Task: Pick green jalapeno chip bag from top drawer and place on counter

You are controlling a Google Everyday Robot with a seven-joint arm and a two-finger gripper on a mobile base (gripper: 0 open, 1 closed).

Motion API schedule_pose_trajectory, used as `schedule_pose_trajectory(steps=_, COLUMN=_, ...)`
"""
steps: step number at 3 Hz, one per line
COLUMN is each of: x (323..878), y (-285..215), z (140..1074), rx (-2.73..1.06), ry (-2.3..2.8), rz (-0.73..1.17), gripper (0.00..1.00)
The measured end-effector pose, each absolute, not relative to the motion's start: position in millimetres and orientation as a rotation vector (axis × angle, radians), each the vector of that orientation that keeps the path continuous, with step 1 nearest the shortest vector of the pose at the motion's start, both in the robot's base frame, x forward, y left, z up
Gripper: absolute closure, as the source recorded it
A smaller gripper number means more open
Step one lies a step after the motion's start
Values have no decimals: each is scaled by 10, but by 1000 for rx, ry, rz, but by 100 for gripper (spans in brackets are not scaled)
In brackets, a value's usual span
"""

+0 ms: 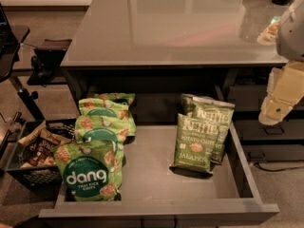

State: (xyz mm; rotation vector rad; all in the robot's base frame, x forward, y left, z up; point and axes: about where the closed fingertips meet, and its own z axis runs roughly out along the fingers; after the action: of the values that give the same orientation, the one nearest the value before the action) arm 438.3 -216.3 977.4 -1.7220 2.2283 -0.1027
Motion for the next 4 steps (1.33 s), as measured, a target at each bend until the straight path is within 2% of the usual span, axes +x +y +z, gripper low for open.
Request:
schedule_pose_trajectory(steps=2, x=4438, y=-2058, z=9488, rx=-1711, ry=2223, rz=-30, gripper=0)
schedule_pose_trajectory(steps=4, x=4631, y=-1650, z=8347, rx=-1722, ry=2176, rz=119, gripper=0)
